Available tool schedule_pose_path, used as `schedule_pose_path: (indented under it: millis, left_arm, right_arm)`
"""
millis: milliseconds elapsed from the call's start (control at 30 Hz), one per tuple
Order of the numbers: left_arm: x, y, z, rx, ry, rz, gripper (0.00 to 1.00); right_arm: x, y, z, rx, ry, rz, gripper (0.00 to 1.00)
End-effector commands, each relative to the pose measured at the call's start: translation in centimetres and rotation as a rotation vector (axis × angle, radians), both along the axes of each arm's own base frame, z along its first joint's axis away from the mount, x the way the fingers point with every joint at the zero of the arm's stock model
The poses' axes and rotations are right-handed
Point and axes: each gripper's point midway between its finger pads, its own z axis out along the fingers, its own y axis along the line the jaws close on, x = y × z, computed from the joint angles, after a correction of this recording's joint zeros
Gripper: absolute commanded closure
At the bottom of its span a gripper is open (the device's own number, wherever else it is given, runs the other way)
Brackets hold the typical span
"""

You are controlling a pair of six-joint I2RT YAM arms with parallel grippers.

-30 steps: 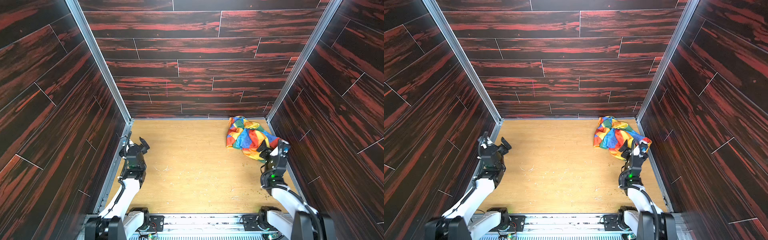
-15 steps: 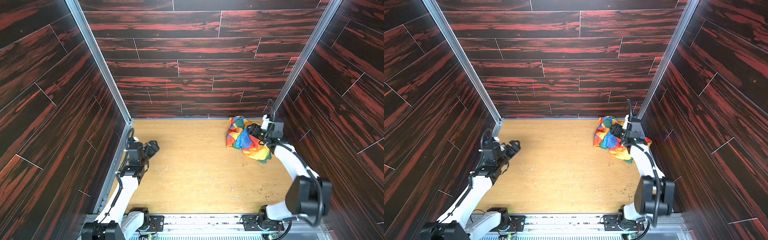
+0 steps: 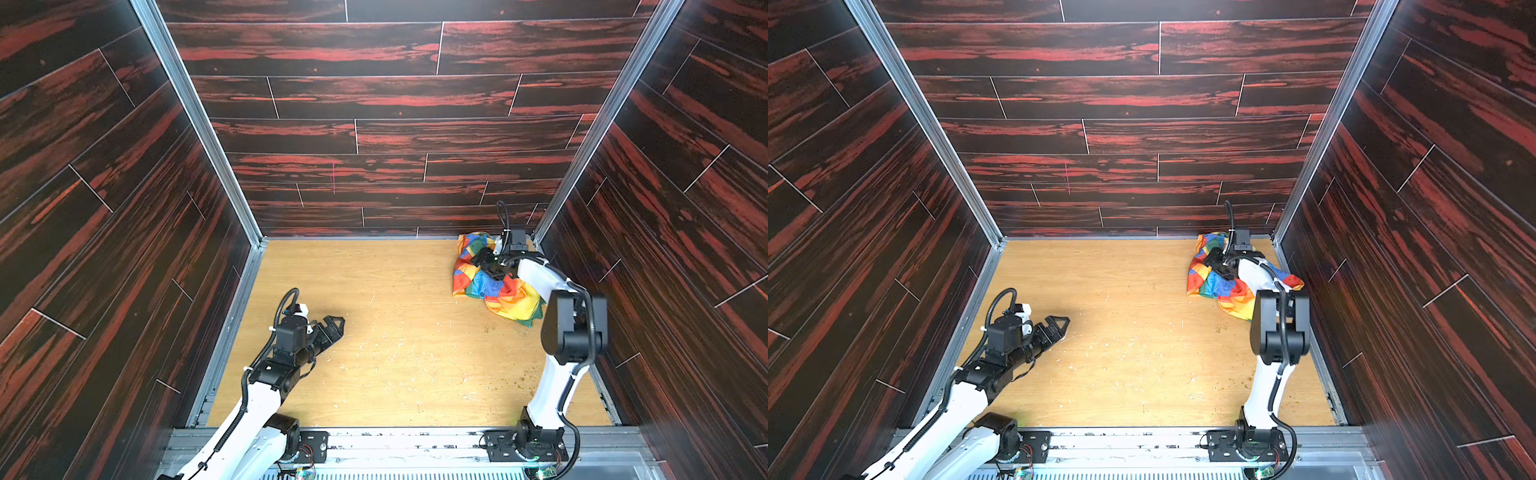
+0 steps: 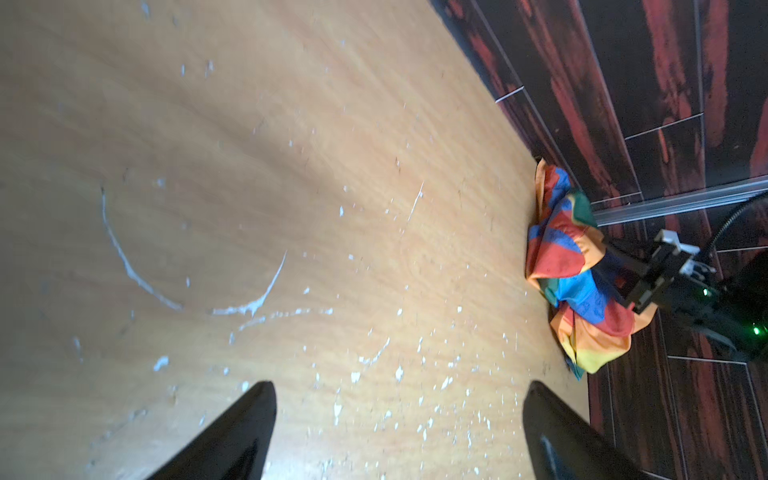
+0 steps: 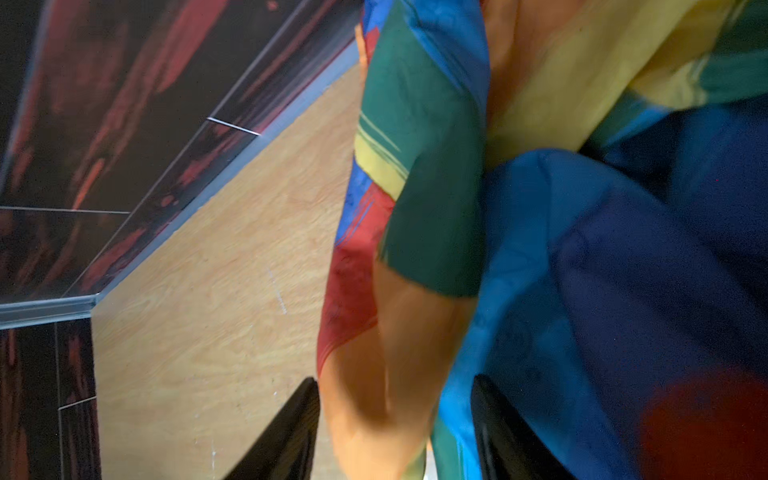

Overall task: Zip up the jacket
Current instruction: 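Reach the right gripper to the crumpled rainbow jacket while the left gripper moves forward, then drag the jacket toward the left gripper and grasp it with both grippers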

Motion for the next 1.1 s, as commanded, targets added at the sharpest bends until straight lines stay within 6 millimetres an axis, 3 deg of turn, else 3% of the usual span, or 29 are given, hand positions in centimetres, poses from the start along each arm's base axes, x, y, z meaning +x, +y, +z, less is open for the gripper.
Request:
schedule_pose_path:
  millis: [0, 133, 167, 300, 467, 633, 800, 933, 1067]
  left_arm:
    - [-0.6, -0.2, -0.3, -0.012, 0.01, 0.009, 0.07]
    - [-0.8, -0.8, -0.1, -0.013, 0.005, -0.015, 0.07]
    - [-0.7, -0.9, 0.0, -0.012, 0.004, -0.023, 0.07]
    - [-0.1, -1.1, 0.6, 0.007, 0.0, -0.039, 0.07]
    - [1.0, -1.6, 1.4, 0.029, -0.003, -0.066, 0.06]
    - [1.7, -2.0, 2.0, 0.039, -0.008, -0.086, 0.05]
    - [2.0, -0.9, 2.5, 0.076, -0.032, -0.035, 0.04]
    - [1.9, -0.5, 3.4, 0.098, -0.053, -0.027, 0.01]
    - [2.0, -0.7, 3.6, 0.107, -0.043, -0.04, 0.01]
  right_arm:
    - [0.7, 0.3, -2.7, -0.009, 0.073, -0.018, 0.52]
    - [1.4, 2.7, -2.7, 0.011, 0.082, 0.046, 0.95]
    - [1.5, 3.6, -2.3, 0.016, 0.075, 0.072, 1.0]
    - [0.4, 9.0, 1.4, 0.029, 0.001, 0.23, 1.0]
    - [-3.3, 16.7, 6.2, 0.089, -0.081, 0.46, 1.0]
    - [-9.2, 24.0, 9.0, 0.138, -0.101, 0.705, 1.0]
    - [-15.4, 29.0, 12.2, 0.197, -0.13, 0.921, 1.0]
    - [-18.5, 29.7, 14.4, 0.264, -0.145, 1.009, 1.0]
    - [-18.8, 28.1, 13.3, 0.204, -0.116, 0.976, 0.97]
